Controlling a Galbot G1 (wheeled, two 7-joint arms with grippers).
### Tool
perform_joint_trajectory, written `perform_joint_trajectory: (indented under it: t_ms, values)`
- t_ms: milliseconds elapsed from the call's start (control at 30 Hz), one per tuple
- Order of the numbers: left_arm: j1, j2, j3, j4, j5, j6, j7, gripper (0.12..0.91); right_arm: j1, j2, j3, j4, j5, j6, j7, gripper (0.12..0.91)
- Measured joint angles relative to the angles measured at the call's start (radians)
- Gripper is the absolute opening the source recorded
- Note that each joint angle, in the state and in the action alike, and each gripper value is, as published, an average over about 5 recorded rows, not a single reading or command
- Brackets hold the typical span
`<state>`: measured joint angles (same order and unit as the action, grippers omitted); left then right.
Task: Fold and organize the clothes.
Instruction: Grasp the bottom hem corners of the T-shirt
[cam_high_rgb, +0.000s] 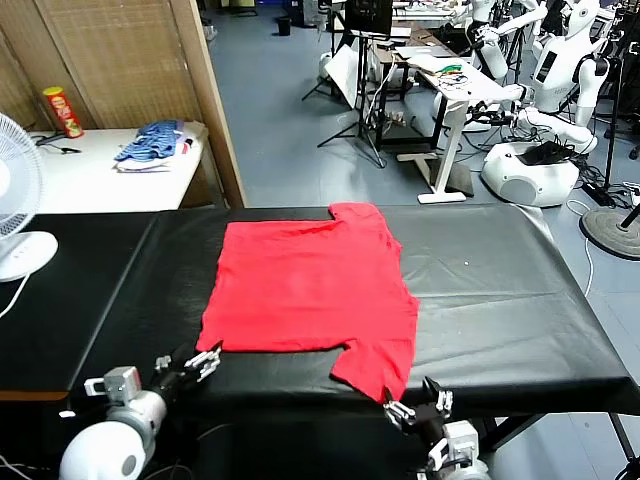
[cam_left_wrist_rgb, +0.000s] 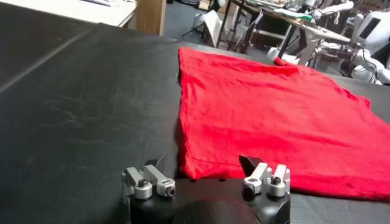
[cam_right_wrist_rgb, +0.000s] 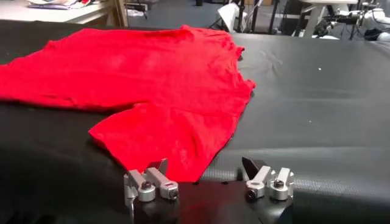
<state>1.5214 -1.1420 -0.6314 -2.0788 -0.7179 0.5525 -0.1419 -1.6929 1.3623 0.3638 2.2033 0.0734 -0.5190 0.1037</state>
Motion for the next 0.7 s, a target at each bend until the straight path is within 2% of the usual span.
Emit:
perform_joint_trajectory:
  t_ms: [67, 167, 400, 467, 567, 700]
  values:
    - [-0.001, 0.000, -0.001, 0.004, 0.001, -0.001, 0.002, 0.790, 0.001, 0.001, -0.003, -0.002, -0.003, 0.000, 0.000, 0.740]
    - [0.000, 0.001, -0.002, 0.016, -0.001, -0.003, 0.007, 0.702, 0.004, 0.004, -0.011, -0.008, -0.009, 0.002, 0.001, 0.600]
    - [0.005, -0.002, -0.002, 0.029, -0.001, -0.013, 0.016, 0.344, -0.006, 0.005, -0.007, -0.009, -0.017, 0.000, 0.021, 0.235]
    - [0.005, -0.003, -0.001, 0.030, -0.001, -0.015, 0.016, 0.232, -0.014, 0.004, 0.001, -0.002, -0.017, -0.003, 0.024, 0.156]
    - [0.008, -0.003, 0.002, 0.029, 0.001, -0.018, 0.015, 0.134, -0.032, -0.001, 0.018, 0.020, -0.016, -0.012, 0.024, 0.122]
    - [0.023, -0.005, 0.004, 0.008, 0.008, -0.020, 0.009, 0.126, -0.069, -0.018, 0.048, 0.066, -0.004, -0.012, 0.019, 0.122]
